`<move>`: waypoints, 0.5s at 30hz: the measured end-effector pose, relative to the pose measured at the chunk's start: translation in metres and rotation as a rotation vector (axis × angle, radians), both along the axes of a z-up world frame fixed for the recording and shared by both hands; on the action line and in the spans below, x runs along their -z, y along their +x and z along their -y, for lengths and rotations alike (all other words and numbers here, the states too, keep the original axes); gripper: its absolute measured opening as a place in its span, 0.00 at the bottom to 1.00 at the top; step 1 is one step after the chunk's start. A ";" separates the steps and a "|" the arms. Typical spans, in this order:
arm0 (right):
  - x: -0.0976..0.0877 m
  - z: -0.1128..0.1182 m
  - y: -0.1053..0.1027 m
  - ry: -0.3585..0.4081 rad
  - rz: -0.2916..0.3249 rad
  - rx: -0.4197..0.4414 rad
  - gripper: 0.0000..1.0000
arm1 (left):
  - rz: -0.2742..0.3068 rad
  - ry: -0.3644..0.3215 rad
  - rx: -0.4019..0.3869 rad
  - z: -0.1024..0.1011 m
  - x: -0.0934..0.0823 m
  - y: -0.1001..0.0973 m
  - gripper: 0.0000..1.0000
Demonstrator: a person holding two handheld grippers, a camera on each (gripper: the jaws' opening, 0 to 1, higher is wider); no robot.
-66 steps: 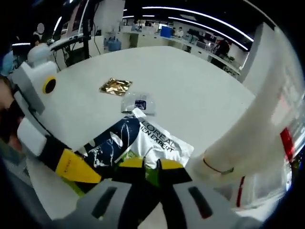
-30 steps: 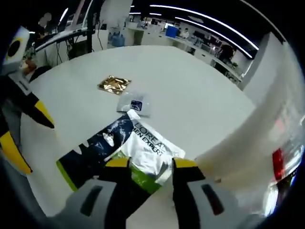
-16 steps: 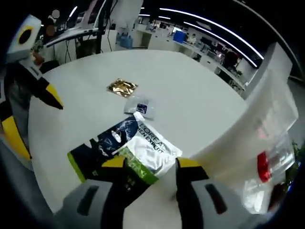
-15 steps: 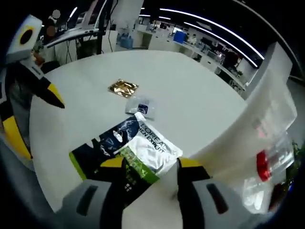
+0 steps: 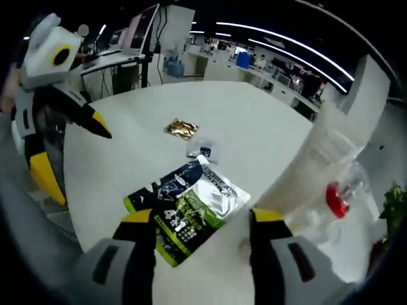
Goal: Arrange the skincare products in the storage area until every visible bottle or jar stands upright without overlapping.
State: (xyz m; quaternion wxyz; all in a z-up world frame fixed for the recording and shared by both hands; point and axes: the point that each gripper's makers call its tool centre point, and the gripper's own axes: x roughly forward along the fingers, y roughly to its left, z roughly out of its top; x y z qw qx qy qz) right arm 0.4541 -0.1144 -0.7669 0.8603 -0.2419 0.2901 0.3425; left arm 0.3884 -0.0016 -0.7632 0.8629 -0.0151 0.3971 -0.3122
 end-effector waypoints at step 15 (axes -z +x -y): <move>-0.021 0.026 -0.041 0.139 -0.035 0.050 0.83 | -0.026 0.036 -0.013 -0.008 0.001 -0.019 0.90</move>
